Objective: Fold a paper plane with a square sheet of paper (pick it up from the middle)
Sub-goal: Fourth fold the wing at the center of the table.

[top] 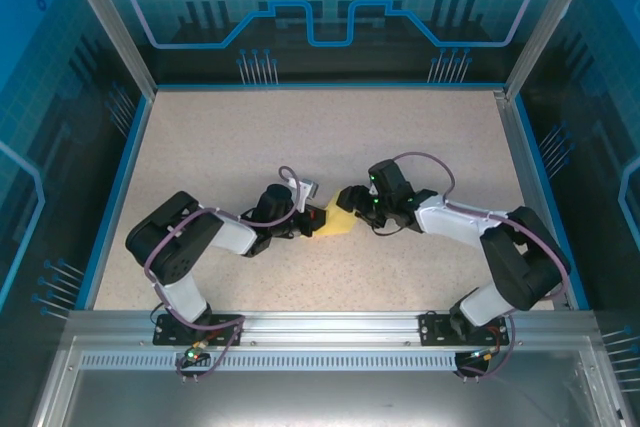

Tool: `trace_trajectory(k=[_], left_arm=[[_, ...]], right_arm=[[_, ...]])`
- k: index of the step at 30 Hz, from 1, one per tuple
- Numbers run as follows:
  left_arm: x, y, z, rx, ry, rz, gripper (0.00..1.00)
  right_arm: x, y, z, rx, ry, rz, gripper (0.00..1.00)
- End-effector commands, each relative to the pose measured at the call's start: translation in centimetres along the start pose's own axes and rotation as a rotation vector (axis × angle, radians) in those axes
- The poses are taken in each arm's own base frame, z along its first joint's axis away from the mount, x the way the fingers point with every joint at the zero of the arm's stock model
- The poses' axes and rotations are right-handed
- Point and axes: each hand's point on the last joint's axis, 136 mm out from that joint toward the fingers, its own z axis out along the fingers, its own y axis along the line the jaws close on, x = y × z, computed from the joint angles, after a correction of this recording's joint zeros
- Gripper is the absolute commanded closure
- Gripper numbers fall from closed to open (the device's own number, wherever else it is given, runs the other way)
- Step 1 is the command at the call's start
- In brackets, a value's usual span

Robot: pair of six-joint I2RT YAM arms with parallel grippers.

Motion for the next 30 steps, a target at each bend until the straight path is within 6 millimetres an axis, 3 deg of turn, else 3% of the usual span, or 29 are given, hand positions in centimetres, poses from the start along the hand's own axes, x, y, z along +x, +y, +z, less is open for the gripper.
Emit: trace_trajectory(k=[1,10,30], left_arm=[[-0.2,-0.1,0.5,-0.004,0.022,-0.093,0.99],[-0.5,-0.7,0.4,0.046,0.068,-0.15,0.97],[-0.1,-0.3,1.4,0.148,0.191,-0.309,0.88]], right_arm=[[-0.4,0.8,0.8,-0.039,0.022,-0.022,0.37],[-0.1,1.2,2.9,-0.061,0.082,-0.018,0.39],[0.2,-3.2,3.7,0.061,0.094,0.051,0.47]])
